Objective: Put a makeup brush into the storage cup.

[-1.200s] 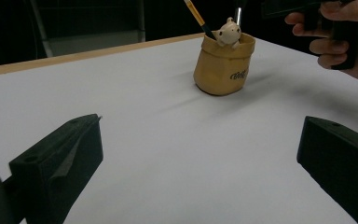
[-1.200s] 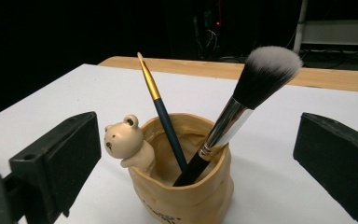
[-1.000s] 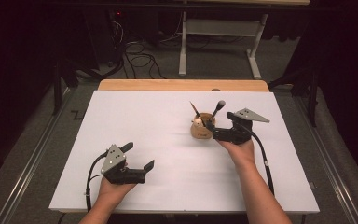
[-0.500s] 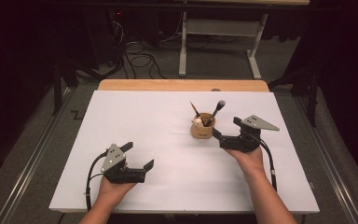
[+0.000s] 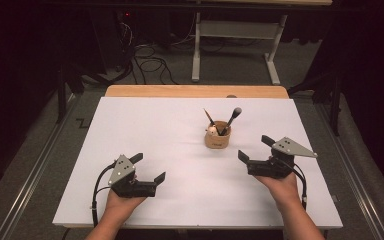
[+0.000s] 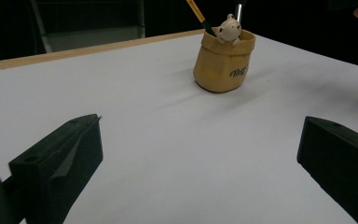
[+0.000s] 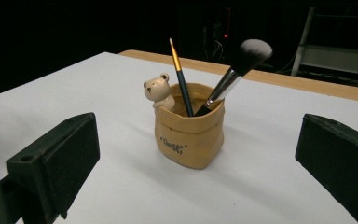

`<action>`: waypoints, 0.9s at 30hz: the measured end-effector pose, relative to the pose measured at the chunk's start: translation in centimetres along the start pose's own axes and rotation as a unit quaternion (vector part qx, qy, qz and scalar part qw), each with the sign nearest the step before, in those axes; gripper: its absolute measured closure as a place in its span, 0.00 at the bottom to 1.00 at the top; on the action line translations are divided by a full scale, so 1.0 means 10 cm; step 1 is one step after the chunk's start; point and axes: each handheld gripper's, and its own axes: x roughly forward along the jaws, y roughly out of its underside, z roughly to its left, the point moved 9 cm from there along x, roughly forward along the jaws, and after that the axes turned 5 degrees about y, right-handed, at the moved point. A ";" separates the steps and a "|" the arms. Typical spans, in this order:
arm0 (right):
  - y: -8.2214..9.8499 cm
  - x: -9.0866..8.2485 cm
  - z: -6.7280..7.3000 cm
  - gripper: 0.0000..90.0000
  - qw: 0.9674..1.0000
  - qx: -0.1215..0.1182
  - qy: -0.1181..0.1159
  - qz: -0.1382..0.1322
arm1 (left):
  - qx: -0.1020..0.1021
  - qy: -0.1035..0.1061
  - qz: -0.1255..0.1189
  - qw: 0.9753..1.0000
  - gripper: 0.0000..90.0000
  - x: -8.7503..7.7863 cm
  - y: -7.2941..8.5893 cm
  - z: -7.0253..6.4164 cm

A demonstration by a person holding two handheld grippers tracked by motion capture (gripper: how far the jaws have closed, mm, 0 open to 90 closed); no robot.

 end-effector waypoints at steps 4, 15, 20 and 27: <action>0.05 -0.13 -0.05 0.01 1.000 0.002 0.006 -0.007 | -0.006 0.001 -0.002 1.000 0.01 -0.01 -0.01 0.00; 0.28 -0.51 -0.14 0.01 0.999 -0.020 0.031 -0.023 | -0.008 -0.004 -0.001 1.000 0.01 -0.07 -0.01 0.03; 0.31 -0.56 -0.17 0.01 0.999 -0.016 0.035 -0.026 | -0.003 -0.002 0.007 1.000 0.01 -0.02 0.01 0.02; 0.37 -0.50 -0.14 0.01 0.999 -0.021 0.031 -0.014 | 0.002 -0.003 0.007 1.000 0.00 -0.02 0.01 0.00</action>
